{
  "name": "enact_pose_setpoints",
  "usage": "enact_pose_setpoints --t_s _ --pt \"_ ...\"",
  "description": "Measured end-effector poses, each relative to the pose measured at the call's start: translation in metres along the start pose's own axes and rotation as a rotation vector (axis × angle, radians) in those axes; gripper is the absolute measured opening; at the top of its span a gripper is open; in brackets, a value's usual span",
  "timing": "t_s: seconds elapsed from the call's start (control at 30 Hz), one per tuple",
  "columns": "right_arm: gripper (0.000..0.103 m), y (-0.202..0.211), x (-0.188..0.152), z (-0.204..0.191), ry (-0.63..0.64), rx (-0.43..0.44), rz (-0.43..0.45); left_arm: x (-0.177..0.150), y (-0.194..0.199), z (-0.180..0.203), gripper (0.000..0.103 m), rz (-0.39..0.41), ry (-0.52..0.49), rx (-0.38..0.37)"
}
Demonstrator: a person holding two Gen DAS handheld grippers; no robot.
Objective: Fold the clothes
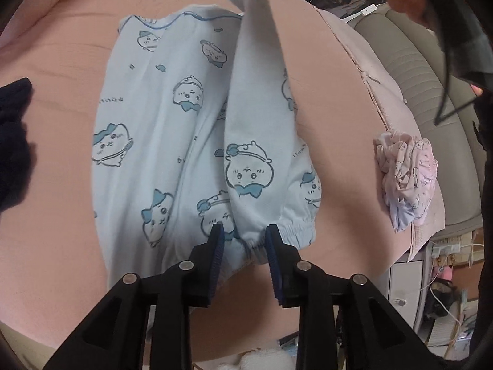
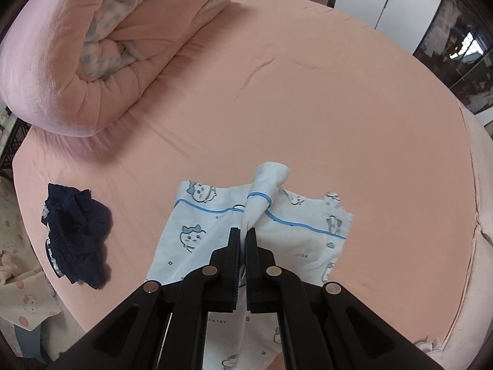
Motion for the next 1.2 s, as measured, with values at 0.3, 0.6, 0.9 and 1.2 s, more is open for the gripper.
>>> enact_pose_setpoints --t_s 0.3,0.6,0.9,1.2 --pt "0.0 0.017 -0.006 0.029 -0.035 0.013 0.037 0.014 -0.018 0.023 0.032 0.018 -0.037 -0.031" --pt "0.0 0.02 -0.007 0.029 -0.033 0.026 0.049 0.01 -0.012 0.025 0.011 0.088 -0.025 -0.02" --pt "0.005 -0.021 -0.036 0.013 0.036 0.034 -0.097 0.004 -0.004 0.018 0.006 0.084 -0.026 -0.022" --pt "0.005 -0.068 -0.055 -0.008 0.006 0.069 -0.228 0.005 0.002 0.021 0.006 0.091 -0.019 -0.06"
Point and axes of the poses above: each gripper's, at about its wrist camera, not at the fingertips, and y roughly against the way its jaws point, z to its right, x to its top, the point moved 10 cm from there along -y, roughly the way its jaws point, and after that the axes turned 6 degrees about y, right-handed, at the moved point
